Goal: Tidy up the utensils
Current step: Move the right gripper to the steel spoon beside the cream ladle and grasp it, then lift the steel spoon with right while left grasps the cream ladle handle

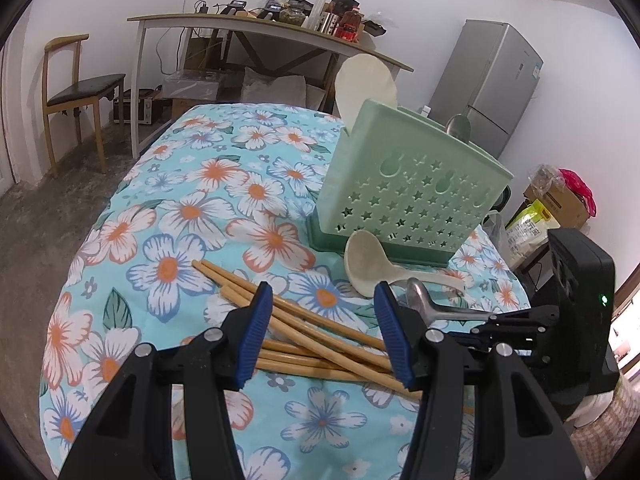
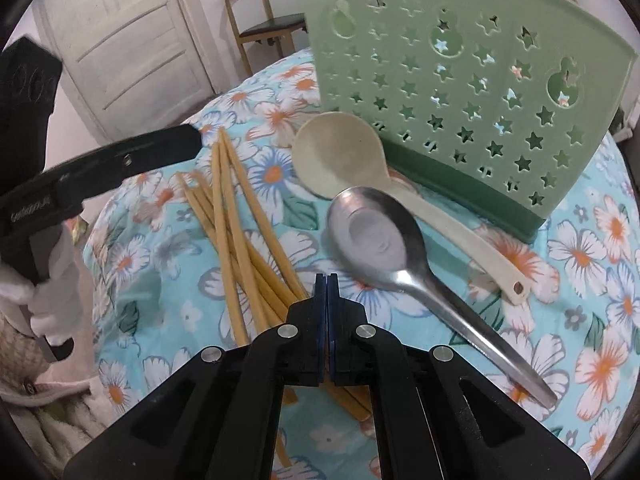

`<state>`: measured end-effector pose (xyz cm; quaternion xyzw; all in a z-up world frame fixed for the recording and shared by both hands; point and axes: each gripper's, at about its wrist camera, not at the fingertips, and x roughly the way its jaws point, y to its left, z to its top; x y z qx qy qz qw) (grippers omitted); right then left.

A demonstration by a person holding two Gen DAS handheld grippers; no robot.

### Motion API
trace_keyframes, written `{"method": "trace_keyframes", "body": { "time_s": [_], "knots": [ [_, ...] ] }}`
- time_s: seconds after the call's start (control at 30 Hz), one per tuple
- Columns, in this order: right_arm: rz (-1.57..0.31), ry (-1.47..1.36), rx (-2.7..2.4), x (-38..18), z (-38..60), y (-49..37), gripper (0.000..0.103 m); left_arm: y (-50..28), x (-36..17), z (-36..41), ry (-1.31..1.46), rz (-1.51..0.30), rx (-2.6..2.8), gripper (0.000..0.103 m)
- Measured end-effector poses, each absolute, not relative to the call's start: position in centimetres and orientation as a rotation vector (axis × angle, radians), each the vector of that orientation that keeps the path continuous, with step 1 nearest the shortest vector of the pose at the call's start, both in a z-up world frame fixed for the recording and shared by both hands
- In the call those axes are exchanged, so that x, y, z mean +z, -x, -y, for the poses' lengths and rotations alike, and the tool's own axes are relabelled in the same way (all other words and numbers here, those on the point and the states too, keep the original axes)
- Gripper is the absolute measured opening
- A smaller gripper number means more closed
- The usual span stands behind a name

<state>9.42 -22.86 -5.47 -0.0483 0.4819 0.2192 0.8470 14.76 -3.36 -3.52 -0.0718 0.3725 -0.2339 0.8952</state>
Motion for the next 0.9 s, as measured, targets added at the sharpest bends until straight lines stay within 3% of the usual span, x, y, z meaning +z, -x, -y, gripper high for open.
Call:
{"method": "trace_keyframes", "body": {
  "time_s": [0.27, 0.67, 0.9],
  "knots": [
    [-0.944, 0.196, 0.386, -4.7, 22.5, -8.9, 0.02, -14.8, -3.6, 3.6, 0.15, -0.777, -0.484, 0.051],
    [-0.89, 0.434, 0.332, -5.9, 20.5, -8.9, 0.03, -15.1, -3.8, 3.1, 0.172, -0.775, -0.478, 0.051],
    [-0.852, 0.55, 0.297, -6.5, 17.9, -9.5, 0.031, -15.3, -4.1, 2.4, 0.187, -0.775, -0.478, 0.051]
  ]
}}
